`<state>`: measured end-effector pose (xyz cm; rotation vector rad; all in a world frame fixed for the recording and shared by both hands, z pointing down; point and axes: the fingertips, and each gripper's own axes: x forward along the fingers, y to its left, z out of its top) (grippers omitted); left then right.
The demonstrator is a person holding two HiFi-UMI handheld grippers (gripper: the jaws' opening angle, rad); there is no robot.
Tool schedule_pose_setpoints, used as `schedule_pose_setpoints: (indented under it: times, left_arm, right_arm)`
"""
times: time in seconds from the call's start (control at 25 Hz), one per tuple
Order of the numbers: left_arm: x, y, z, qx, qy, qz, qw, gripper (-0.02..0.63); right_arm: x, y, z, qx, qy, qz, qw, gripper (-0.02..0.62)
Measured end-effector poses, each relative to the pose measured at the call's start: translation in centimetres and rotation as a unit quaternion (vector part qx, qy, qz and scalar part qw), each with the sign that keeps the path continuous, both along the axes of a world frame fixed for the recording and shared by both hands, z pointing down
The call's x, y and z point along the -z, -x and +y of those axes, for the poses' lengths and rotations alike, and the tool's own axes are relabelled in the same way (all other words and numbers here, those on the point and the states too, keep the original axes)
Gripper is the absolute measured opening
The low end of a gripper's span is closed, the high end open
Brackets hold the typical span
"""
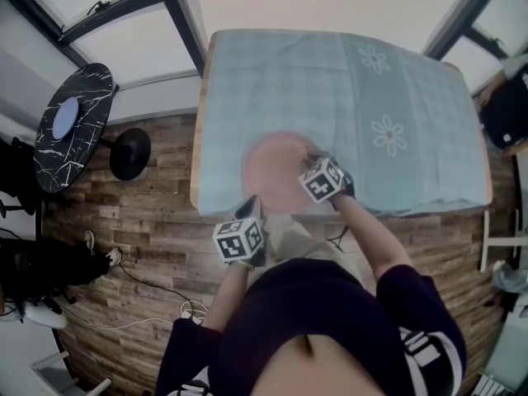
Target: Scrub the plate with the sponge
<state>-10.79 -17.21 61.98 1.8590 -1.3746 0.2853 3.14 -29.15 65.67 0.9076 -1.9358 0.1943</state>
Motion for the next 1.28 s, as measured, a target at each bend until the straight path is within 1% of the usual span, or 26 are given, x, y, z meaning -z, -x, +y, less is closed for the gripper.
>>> schedule_pose_setpoints:
  times: [0.2, 0.4, 0.68, 0.88, 1.28]
  left_arm:
    - [-0.1, -0.1, 0.0, -0.001, 0.002, 0.002, 1.0, 0.012]
    - [-0.1, -0.5, -0.3, -0.002, 0.003, 0.003, 1.0, 0.012]
    - [-0.2, -0.5, 0.0, -0.002, 0.003, 0.0, 1.0, 0.012]
    - [-0.1, -0.7, 0.1, -0.005, 0.001, -0.002, 1.0, 0.012]
    - [0.3, -0.7, 0.8, -0.001, -0.002, -0.006, 1.0, 0.012]
  right_arm:
    - [-0.4, 0.2, 0.1, 0.006, -0.004, 0.004, 1.0, 0.067]
    - [-0.8, 0.3, 0.5, 0.011, 0.004, 0.014, 1.0, 0.067]
    - [-1.2, 0.6, 2.0, 0.037, 0.005, 0.033, 0.999, 0.067]
    - [-1.3, 1.2, 3.4, 0.05, 0.018, 0.024, 0.998, 0.067]
    - [-1.0, 2.3, 5.8, 0.06, 0.043, -0.002, 0.997, 0.067]
